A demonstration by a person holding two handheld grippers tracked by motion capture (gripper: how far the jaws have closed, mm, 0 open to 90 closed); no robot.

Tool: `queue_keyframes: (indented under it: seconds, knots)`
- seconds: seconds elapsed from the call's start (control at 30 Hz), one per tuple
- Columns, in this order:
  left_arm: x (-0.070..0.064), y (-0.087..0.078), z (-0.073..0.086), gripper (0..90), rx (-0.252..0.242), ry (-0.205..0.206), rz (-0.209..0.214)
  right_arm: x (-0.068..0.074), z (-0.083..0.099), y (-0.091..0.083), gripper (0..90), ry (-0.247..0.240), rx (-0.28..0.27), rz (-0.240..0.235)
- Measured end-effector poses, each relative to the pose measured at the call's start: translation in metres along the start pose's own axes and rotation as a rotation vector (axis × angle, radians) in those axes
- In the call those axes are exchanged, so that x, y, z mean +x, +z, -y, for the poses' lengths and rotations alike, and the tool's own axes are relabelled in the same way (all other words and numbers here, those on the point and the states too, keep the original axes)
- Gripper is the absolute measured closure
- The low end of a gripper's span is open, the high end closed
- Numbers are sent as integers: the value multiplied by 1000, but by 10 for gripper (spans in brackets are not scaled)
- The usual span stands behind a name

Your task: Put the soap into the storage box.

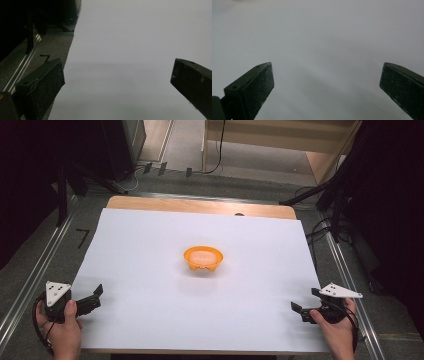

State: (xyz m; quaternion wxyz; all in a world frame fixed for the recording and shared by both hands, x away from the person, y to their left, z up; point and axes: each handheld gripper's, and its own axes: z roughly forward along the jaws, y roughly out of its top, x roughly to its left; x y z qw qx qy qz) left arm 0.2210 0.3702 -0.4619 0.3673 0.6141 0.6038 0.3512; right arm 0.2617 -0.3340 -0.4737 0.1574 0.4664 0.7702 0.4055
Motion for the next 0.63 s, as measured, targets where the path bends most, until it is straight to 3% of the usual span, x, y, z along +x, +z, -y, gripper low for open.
queue_keyframes:
  seconds: [0.3,0.63]
  knots:
    - [0,0,0,0,1,-1,3,-2,21,-16,0,54,-49,30]
    - [0,0,0,0,8,3,3,-1,31,-22,0,60,-67,50]
